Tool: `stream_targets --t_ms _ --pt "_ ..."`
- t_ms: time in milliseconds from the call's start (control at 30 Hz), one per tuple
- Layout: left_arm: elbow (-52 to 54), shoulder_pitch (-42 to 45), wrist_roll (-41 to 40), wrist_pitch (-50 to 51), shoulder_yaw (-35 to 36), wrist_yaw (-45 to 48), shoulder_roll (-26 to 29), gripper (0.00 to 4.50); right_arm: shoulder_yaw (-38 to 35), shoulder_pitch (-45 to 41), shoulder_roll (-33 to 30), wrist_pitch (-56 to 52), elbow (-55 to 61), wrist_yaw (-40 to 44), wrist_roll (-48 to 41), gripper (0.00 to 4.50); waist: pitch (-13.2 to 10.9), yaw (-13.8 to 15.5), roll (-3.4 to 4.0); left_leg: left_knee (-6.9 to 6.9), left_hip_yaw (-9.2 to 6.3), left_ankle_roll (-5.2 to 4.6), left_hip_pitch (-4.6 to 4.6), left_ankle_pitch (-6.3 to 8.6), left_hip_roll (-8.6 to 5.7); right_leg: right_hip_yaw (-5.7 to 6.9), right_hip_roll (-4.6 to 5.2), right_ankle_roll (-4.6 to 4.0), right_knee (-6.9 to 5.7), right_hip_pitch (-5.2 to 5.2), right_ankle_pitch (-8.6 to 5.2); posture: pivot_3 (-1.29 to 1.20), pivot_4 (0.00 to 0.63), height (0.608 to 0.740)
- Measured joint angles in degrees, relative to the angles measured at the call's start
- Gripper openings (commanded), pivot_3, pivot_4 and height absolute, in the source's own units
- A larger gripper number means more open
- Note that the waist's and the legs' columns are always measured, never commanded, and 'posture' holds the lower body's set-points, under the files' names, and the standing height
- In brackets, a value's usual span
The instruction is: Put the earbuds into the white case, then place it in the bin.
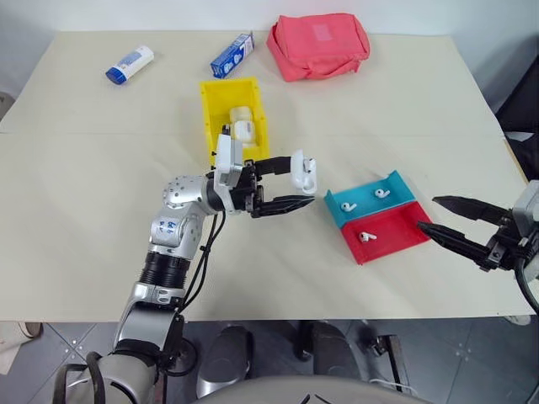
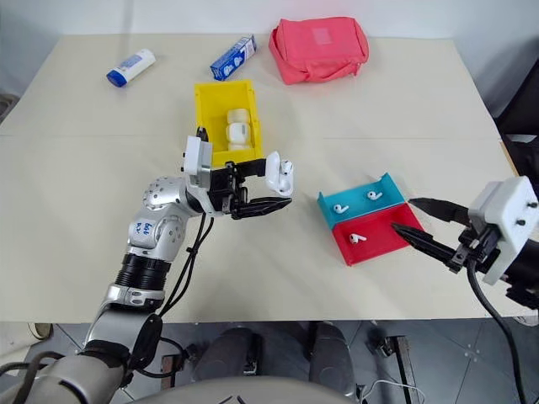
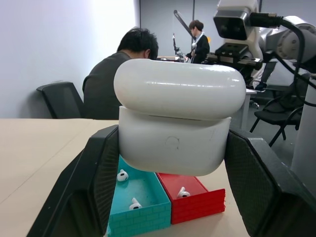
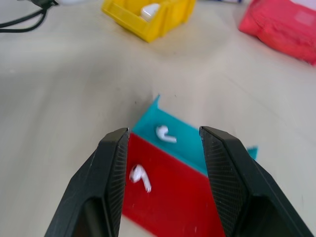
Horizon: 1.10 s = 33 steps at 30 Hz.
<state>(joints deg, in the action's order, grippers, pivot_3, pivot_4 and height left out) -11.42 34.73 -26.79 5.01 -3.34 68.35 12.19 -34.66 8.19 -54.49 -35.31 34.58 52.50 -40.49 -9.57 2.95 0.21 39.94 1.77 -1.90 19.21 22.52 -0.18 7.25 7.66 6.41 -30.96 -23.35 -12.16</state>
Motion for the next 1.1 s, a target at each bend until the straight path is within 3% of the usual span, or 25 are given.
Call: stream_targets --t_ms 233,633,833,1100 --pt "2.0 -2.0 0.0 0.5 0.0 -0.8 0.4 2.80 17.4 -11.9 -8.0 2.6 -14.0 3.4 10.3 2.38 0.0 0.0 0.01 0.00 0.02 -0.03 0.03 -0.02 -0.03 0.05 0.03 -0.04 0.02 -0.04 0.03 0.00 0.150 0.740" --pt "6.6 -5.2 0.0 1.4 0.1 -3.4 2.0 2.80 43.2 -39.9 -8.8 6.8 -35.2 16.3 26.4 2.38 0.0 -0.9 0.12 -0.03 0.02 0.05 0.04 -0.05 0.01 0.11 0.01 0.02 -0.01 -0.05 0.12 0.00 0.150 0.740" --pt "7.2 -6.1 0.0 1.4 0.0 -4.5 2.0 2.80 49.9 -50.0 -3.3 10.4 -45.3 19.6 33.0 2.38 0.0 -1.6 0.14 -0.05 0.03 0.16 0.05 -0.09 0.01 0.15 -0.02 0.07 -0.12 -0.05 0.15 0.00 0.150 0.740" --pt "8.6 -6.8 0.0 1.4 -0.1 -4.5 2.1 2.80 55.4 -56.3 0.1 9.8 -53.8 22.8 41.0 2.38 0.0 -1.7 0.22 -0.04 0.04 0.20 0.05 -0.11 0.00 0.14 -0.03 0.08 -0.14 -0.04 0.16 0.00 0.150 0.740"
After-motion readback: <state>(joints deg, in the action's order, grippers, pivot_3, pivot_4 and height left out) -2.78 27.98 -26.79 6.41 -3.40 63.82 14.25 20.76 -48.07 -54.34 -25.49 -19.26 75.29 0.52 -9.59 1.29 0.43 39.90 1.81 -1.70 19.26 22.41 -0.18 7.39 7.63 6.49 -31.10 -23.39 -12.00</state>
